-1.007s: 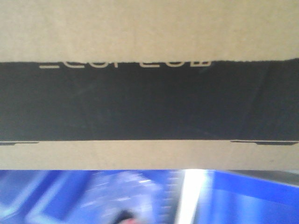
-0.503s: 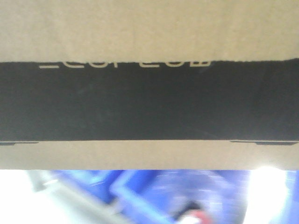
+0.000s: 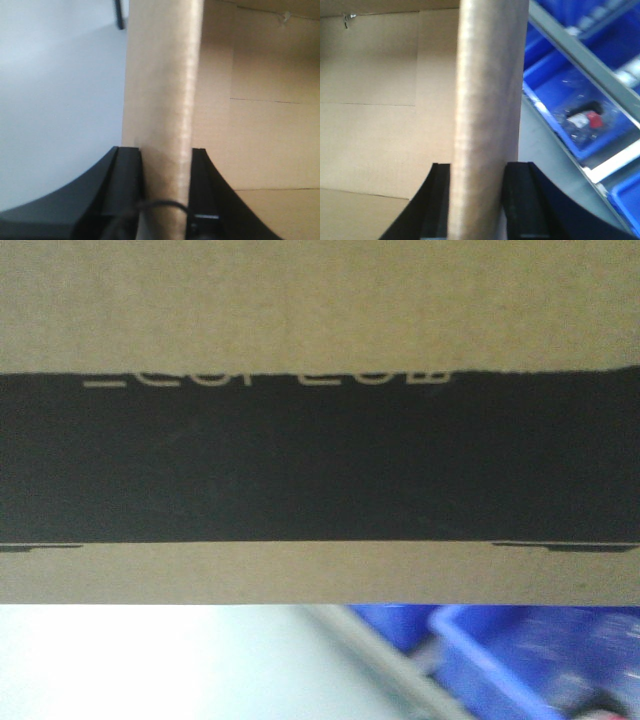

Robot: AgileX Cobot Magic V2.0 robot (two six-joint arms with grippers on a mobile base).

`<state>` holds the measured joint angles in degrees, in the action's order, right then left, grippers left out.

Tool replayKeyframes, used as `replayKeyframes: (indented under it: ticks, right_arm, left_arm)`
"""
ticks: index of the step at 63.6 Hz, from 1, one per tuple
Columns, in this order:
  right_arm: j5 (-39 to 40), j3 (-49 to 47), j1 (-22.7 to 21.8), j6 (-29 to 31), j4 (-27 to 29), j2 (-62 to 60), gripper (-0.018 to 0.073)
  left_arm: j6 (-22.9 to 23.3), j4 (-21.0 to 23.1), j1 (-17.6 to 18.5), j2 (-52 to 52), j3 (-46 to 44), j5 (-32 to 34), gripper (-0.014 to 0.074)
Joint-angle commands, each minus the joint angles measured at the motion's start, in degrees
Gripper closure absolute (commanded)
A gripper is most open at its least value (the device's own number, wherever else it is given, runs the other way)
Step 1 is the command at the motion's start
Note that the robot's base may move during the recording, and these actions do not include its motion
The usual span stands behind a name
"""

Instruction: Grab box from left shelf to table start

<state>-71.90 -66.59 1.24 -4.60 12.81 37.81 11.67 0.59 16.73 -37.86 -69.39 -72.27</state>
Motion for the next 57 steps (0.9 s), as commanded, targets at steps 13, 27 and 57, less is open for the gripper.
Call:
replayKeyframes:
  ticks: [13, 27, 57]
  right_arm:
    - [2.4, -1.4, -0.2, 0.4, -0.8, 0.1, 0.0503]
    - [2.4, -1.4, -0.2, 0.4, -0.8, 0.1, 0.0503]
    - [2.4, -1.4, -0.2, 0.4, -0.8, 0.1, 0.0503]
  left_arm:
    - [1.1, 1.6, 0.1, 0.7, -2.2, -3.9, 0.0608]
    - [1.1, 1.6, 0.1, 0.7, -2.2, -3.9, 0.0608]
    - [1.1, 4.7, 0.1, 0.7, -2.2, -4.1, 0.0608]
